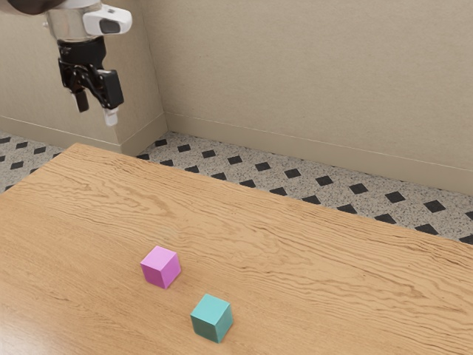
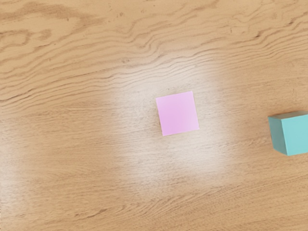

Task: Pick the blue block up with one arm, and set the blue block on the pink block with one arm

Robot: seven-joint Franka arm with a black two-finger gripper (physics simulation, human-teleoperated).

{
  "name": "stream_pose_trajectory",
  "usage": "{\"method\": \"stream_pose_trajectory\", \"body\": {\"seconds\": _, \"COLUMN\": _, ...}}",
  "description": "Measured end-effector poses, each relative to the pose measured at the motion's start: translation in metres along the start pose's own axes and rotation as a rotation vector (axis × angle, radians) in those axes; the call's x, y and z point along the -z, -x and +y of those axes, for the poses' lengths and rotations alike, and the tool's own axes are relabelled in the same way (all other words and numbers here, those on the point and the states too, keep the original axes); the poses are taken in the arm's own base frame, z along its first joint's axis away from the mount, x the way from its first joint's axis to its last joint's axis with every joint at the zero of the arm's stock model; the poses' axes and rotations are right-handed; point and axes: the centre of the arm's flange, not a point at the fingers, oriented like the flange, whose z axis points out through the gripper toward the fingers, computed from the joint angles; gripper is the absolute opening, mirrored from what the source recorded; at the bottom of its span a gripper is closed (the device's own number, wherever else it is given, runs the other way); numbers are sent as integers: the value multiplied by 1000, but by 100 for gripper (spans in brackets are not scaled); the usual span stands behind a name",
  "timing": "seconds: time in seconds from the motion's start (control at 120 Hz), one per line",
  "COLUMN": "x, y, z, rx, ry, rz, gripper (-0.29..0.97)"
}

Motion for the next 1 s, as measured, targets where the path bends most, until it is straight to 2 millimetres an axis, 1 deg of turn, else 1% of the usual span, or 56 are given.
{"method": "stream_pose_trajectory", "body": {"seconds": 0.125, "x": 3, "y": -1, "z": -2, "rx": 27, "ry": -3, "rz": 11, "gripper": 68}}
{"method": "stream_pose_trajectory", "body": {"seconds": 0.175, "x": 5, "y": 3, "z": -1, "rx": 35, "ry": -3, "rz": 7, "gripper": 68}}
{"method": "stream_pose_trajectory", "body": {"seconds": 0.208, "x": 4, "y": 12, "z": 8, "rx": 29, "ry": -9, "rz": -1, "gripper": 68}}
{"method": "stream_pose_trajectory", "body": {"seconds": 0.242, "x": -3, "y": 27, "z": 25, "rx": 2, "ry": -18, "rz": -14, "gripper": 68}}
{"method": "stream_pose_trajectory", "body": {"seconds": 0.267, "x": -13, "y": 40, "z": 38, "rx": -26, "ry": -20, "rz": -16, "gripper": 68}}
{"method": "stream_pose_trajectory", "body": {"seconds": 0.283, "x": -24, "y": 47, "z": 46, "rx": -51, "ry": -12, "rz": -18, "gripper": 68}}
{"method": "stream_pose_trajectory", "body": {"seconds": 0.325, "x": -47, "y": 55, "z": 67, "rx": -129, "ry": 10, "rz": -12, "gripper": 68}}
{"method": "stream_pose_trajectory", "body": {"seconds": 0.358, "x": -58, "y": 56, "z": 84, "rx": -197, "ry": 18, "rz": -2, "gripper": 68}}
{"method": "stream_pose_trajectory", "body": {"seconds": 0.4, "x": -72, "y": 53, "z": 94, "rx": -259, "ry": 34, "rz": -5, "gripper": 68}}
{"method": "stream_pose_trajectory", "body": {"seconds": 0.433, "x": -87, "y": 45, "z": 107, "rx": -320, "ry": 36, "rz": -22, "gripper": 68}}
{"method": "stream_pose_trajectory", "body": {"seconds": 0.467, "x": -102, "y": 43, "z": 117, "rx": -379, "ry": 33, "rz": -35, "gripper": 68}}
{"method": "stream_pose_trajectory", "body": {"seconds": 0.533, "x": -146, "y": 47, "z": 130, "rx": -491, "ry": 33, "rz": -56, "gripper": 68}}
{"method": "stream_pose_trajectory", "body": {"seconds": 0.567, "x": -168, "y": 47, "z": 144, "rx": -564, "ry": 24, "rz": -59, "gripper": 68}}
{"method": "stream_pose_trajectory", "body": {"seconds": 0.617, "x": -189, "y": 44, "z": 160, "rx": -665, "ry": 11, "rz": -47, "gripper": 68}}
{"method": "stream_pose_trajectory", "body": {"seconds": 0.658, "x": -204, "y": 38, "z": 167, "rx": -735, "ry": 11, "rz": -39, "gripper": 68}}
{"method": "stream_pose_trajectory", "body": {"seconds": 0.775, "x": -244, "y": 26, "z": 174, "rx": -886, "ry": 25, "rz": -21, "gripper": 68}}
{"method": "stream_pose_trajectory", "body": {"seconds": 0.825, "x": -262, "y": 19, "z": 182, "rx": -951, "ry": 38, "rz": -20, "gripper": 68}}
{"method": "stream_pose_trajectory", "body": {"seconds": 0.908, "x": -281, "y": 13, "z": 196, "rx": -1049, "ry": 52, "rz": -5, "gripper": 68}}
{"method": "stream_pose_trajectory", "body": {"seconds": 0.958, "x": -294, "y": 12, "z": 204, "rx": -1103, "ry": 59, "rz": -2, "gripper": 68}}
{"method": "stream_pose_trajectory", "body": {"seconds": 1.0, "x": -299, "y": 12, "z": 208, "rx": -1140, "ry": 60, "rz": 9, "gripper": 68}}
